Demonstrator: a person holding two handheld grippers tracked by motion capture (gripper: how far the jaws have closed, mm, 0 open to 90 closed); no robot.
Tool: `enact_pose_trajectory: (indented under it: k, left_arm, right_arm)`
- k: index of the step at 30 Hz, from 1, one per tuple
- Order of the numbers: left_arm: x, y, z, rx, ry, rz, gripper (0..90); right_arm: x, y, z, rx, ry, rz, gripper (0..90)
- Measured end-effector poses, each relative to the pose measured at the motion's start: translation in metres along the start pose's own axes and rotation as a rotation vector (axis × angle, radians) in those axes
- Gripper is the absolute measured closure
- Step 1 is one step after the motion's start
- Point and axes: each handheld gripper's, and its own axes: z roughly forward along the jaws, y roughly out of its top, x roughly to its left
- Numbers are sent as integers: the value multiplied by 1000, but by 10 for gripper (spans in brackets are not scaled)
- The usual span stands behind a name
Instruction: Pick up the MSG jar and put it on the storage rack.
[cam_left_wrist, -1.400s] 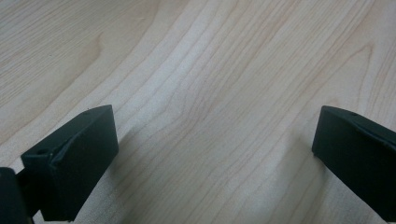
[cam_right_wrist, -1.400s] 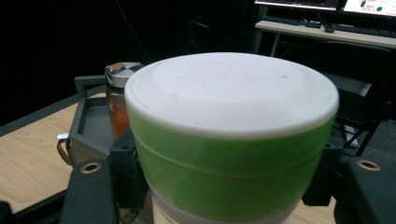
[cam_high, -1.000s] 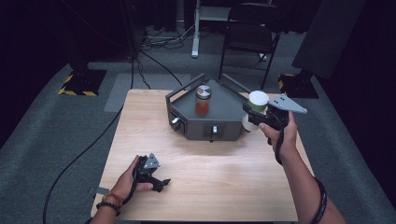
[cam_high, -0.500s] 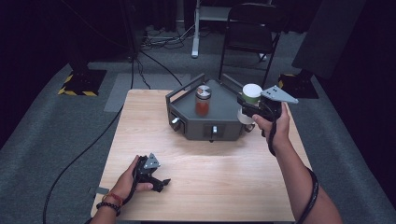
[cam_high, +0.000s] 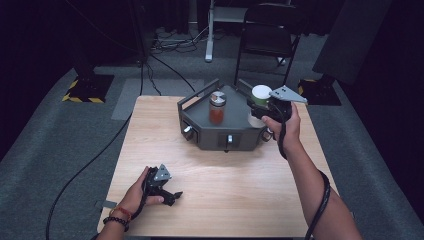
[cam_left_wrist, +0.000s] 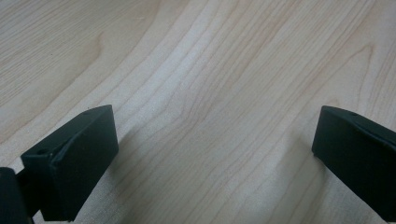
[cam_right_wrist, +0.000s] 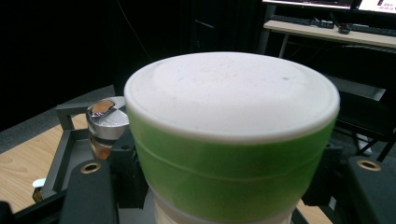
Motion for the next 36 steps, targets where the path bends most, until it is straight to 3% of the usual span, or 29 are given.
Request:
enact_pose_trajectory:
  k: [17, 36]
  left_arm:
    - [0, 0, 0, 0, 0, 1, 2]
    - [0, 0, 0, 0, 1, 1, 3]
  right_arm:
    - [0, -13, 31, 18, -9, 43, 335]
    - [2, -27, 45, 47, -10, 59, 334]
